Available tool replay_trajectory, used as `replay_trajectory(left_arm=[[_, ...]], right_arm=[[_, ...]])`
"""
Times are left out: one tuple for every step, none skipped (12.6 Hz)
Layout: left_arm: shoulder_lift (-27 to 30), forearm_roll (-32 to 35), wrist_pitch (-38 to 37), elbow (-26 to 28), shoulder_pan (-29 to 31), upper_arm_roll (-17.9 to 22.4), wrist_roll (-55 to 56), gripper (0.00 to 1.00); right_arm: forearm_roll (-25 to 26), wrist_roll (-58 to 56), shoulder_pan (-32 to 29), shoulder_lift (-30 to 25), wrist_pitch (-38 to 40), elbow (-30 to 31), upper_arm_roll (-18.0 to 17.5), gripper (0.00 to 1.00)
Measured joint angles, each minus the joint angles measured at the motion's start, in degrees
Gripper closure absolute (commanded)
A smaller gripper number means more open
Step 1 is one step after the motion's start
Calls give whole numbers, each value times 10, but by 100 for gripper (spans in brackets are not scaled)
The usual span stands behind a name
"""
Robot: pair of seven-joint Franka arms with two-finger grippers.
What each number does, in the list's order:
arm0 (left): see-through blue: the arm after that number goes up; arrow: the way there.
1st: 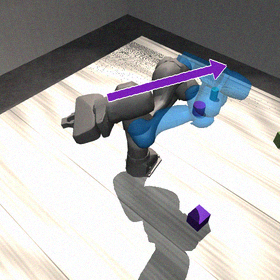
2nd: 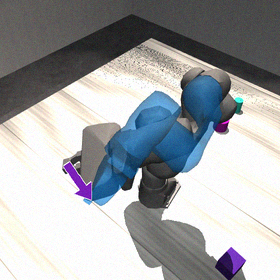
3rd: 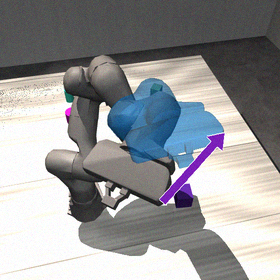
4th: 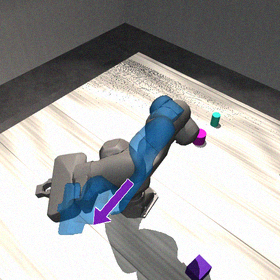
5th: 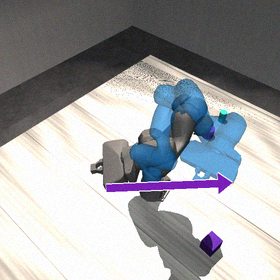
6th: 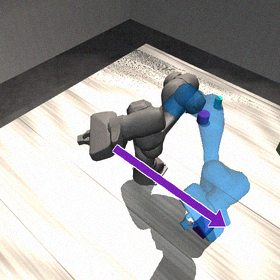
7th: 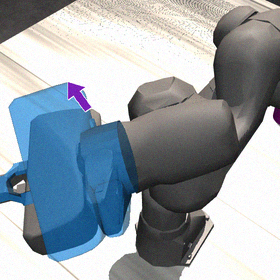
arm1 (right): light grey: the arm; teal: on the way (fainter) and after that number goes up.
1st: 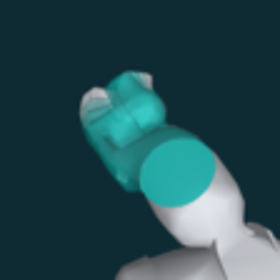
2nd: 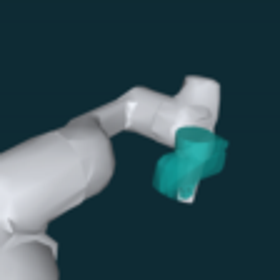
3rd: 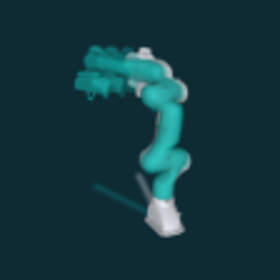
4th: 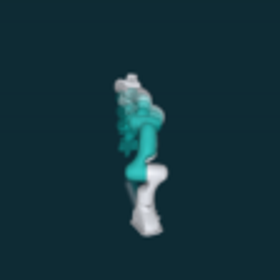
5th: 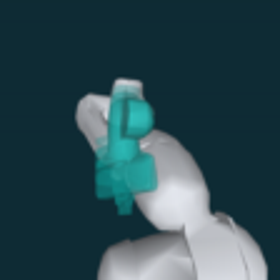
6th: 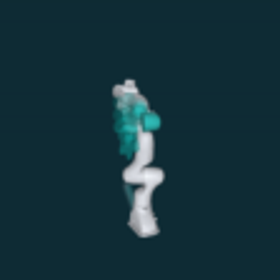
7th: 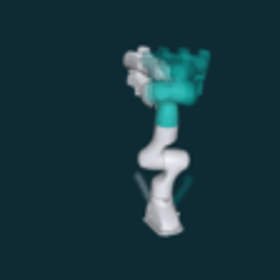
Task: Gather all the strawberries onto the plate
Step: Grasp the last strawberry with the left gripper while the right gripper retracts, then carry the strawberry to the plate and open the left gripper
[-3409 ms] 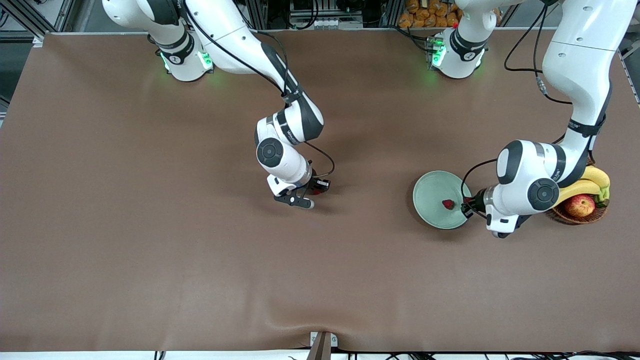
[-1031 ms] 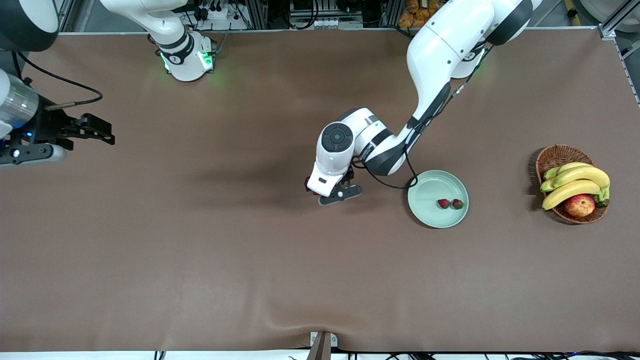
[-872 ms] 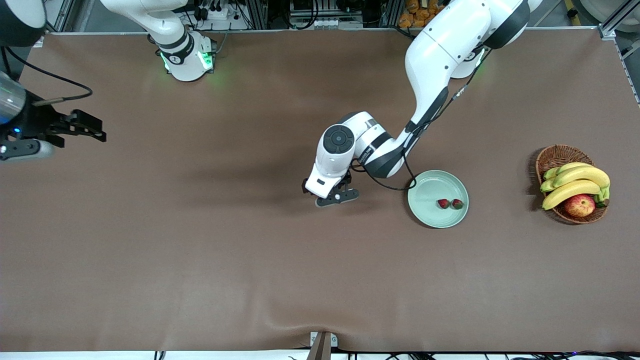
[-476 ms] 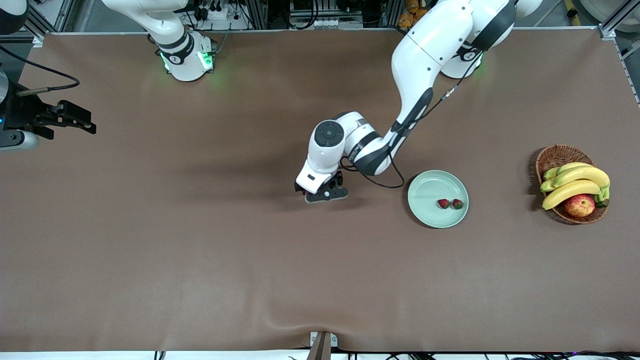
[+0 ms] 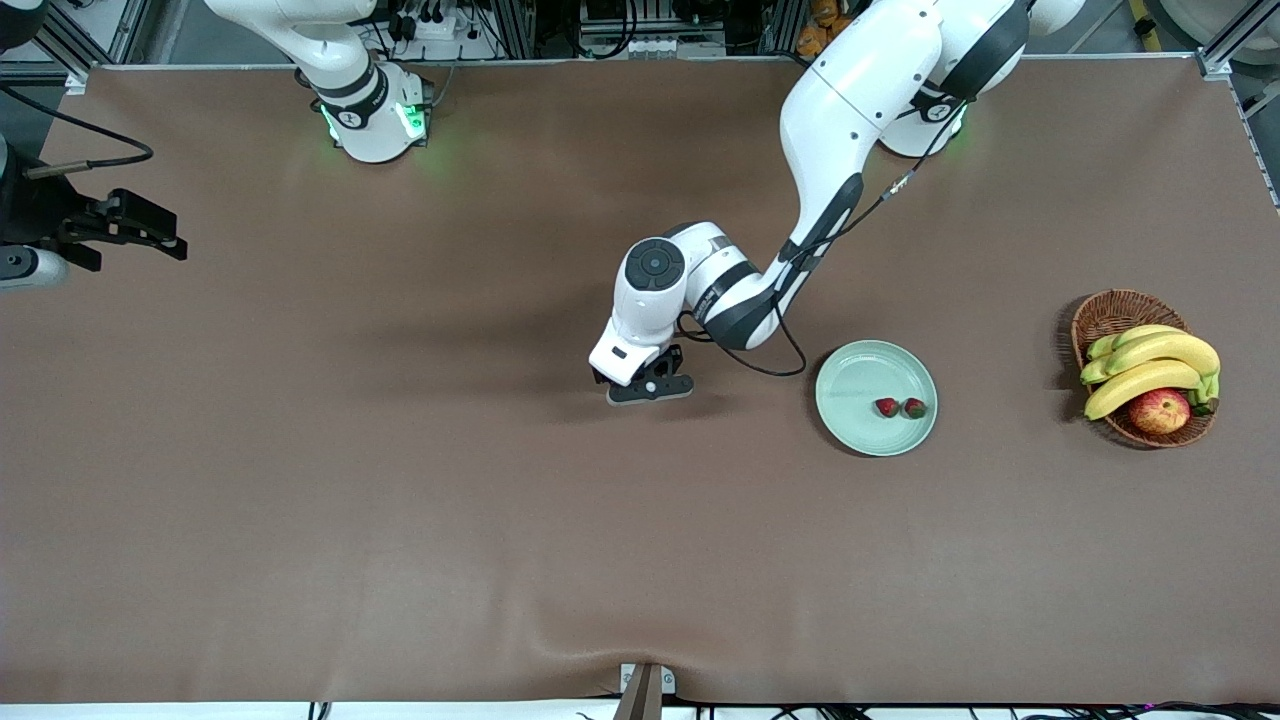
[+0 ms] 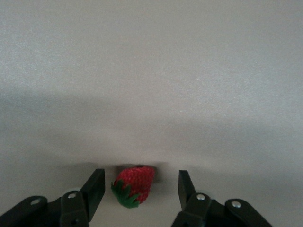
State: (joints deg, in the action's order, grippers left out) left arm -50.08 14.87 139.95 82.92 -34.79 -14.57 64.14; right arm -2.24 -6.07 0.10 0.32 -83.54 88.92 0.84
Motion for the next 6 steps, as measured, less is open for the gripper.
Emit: replay_trajectory(left_arm=[[-1, 1, 0, 0, 0, 0, 0, 30], [-2, 1, 0, 0, 0, 0, 0, 32], [-3, 1, -1, 0, 0, 0, 0, 32], [-6, 1, -1, 0, 0, 0, 0, 40], [-7, 1, -1, 0, -1, 0, -1, 54], [-8, 1, -1, 0, -1, 0, -1, 71]], right_arm=[[0, 6, 0, 0, 0, 0, 0, 0], [0, 13, 0, 0, 0, 0, 0, 0], [0, 20, -1, 0, 0, 0, 0, 0], [0, 26, -1, 0, 0, 0, 0, 0], [0, 31, -1, 0, 0, 0, 0, 0], [0, 37, -1, 0, 0, 0, 0, 0]])
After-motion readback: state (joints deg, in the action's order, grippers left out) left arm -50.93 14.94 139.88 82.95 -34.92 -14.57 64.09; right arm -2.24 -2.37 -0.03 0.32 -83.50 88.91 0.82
